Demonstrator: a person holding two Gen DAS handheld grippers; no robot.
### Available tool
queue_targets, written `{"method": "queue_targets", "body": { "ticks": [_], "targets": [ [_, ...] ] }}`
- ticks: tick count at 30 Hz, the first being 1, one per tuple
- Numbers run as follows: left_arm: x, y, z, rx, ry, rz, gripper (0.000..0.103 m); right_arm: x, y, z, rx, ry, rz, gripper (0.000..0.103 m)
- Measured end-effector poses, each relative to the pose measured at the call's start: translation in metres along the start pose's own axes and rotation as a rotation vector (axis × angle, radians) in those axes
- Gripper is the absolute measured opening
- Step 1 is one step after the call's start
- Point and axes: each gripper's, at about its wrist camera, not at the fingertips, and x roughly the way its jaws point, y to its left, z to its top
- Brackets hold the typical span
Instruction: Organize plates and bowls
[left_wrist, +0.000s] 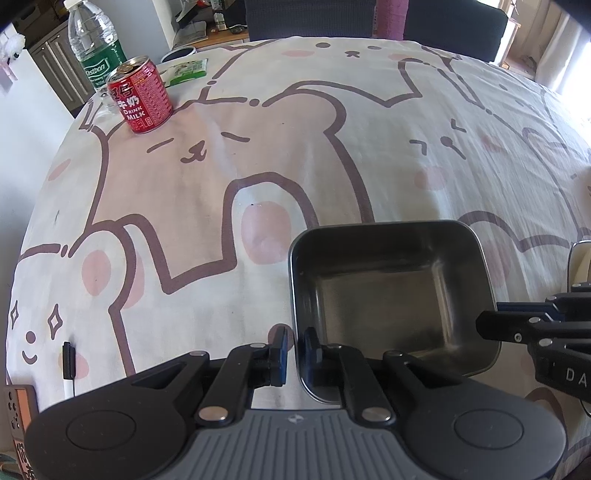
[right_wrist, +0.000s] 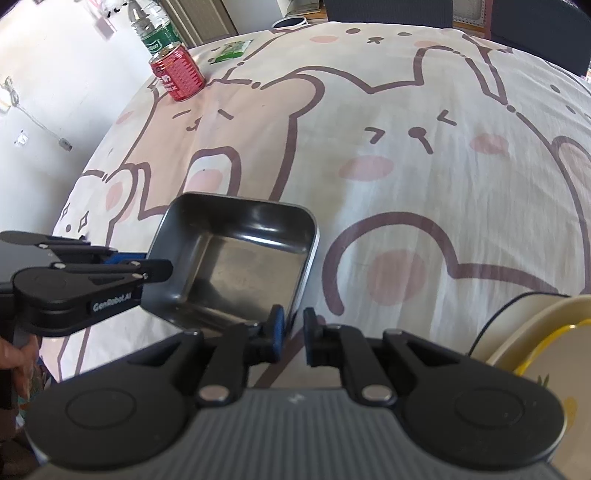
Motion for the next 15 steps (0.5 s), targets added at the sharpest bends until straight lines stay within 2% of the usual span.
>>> {"method": "queue_targets", "body": {
  "ticks": [5,7,9,11,15],
  "targets": [
    [-0.007,0.001,0.001,-0.011,-0.018,-0.004,0.013,-0.002,-0.004,0.001,0.045,-0.028,0.023,0.014],
    [-0.008,0.000,0.000,-0.009,-0.017,-0.006,0.020,-0.003,-0.004,0.001,0.045,-0.035,0.020,0.015],
    [-0.011,-0.001,-0.001,-0.008,-0.020,-0.011,0.026,-0.004,-0.004,0.001,0.049,-0.037,0.022,0.019],
    [-0.013,-0.002,-0.002,-0.009,-0.025,-0.012,0.030,-0.005,-0.003,0.000,0.047,-0.039,0.022,0.030],
    [-0.019,-0.002,-0.005,-0.010,-0.032,-0.008,0.039,-0.009,-0.002,-0.002,0.040,-0.055,0.018,0.036]
  ]
}}
